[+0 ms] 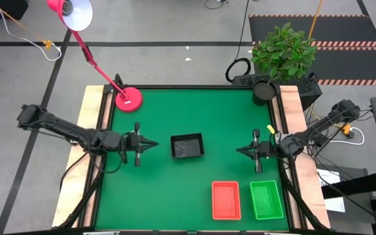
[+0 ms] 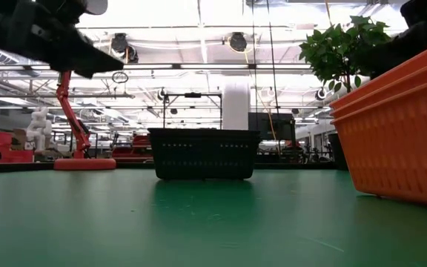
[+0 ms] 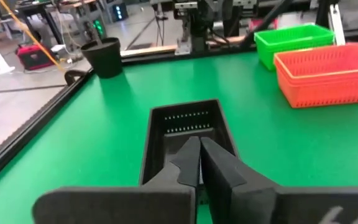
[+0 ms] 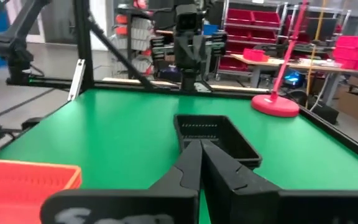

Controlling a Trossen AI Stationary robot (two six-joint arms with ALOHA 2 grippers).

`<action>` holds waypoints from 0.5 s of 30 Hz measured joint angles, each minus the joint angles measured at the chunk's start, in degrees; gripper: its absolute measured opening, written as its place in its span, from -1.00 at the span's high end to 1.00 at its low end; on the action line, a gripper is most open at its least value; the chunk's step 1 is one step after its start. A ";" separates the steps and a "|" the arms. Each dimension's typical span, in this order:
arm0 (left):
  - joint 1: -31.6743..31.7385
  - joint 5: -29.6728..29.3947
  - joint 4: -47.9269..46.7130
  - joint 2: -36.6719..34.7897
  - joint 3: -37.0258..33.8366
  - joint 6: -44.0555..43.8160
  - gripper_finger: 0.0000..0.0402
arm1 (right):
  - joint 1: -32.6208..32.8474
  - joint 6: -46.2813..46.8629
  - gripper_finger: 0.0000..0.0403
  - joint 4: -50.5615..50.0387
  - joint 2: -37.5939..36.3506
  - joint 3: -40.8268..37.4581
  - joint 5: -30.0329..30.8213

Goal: Stack baskets by color
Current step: Return to Home Position

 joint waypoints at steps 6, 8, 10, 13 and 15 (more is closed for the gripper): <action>-0.07 0.06 4.19 -3.14 -5.29 -1.22 0.98 | -1.95 -2.84 1.00 -0.55 -1.02 -0.06 -2.82; -0.53 0.10 6.42 -4.33 -6.94 -1.30 0.98 | -2.29 -3.76 1.00 -0.38 -1.94 -0.07 -2.86; -1.12 0.12 9.13 -5.69 -8.47 -1.33 0.97 | -2.51 -4.83 1.00 -0.35 -3.16 -0.09 -3.84; -1.82 0.28 10.29 -7.53 -10.50 -1.84 0.96 | -2.56 -6.86 1.00 -0.36 -5.34 -0.13 -6.40; -2.20 0.27 11.18 -8.68 -11.67 -2.44 0.98 | -2.56 -8.25 1.00 -0.98 -6.99 -0.15 -7.27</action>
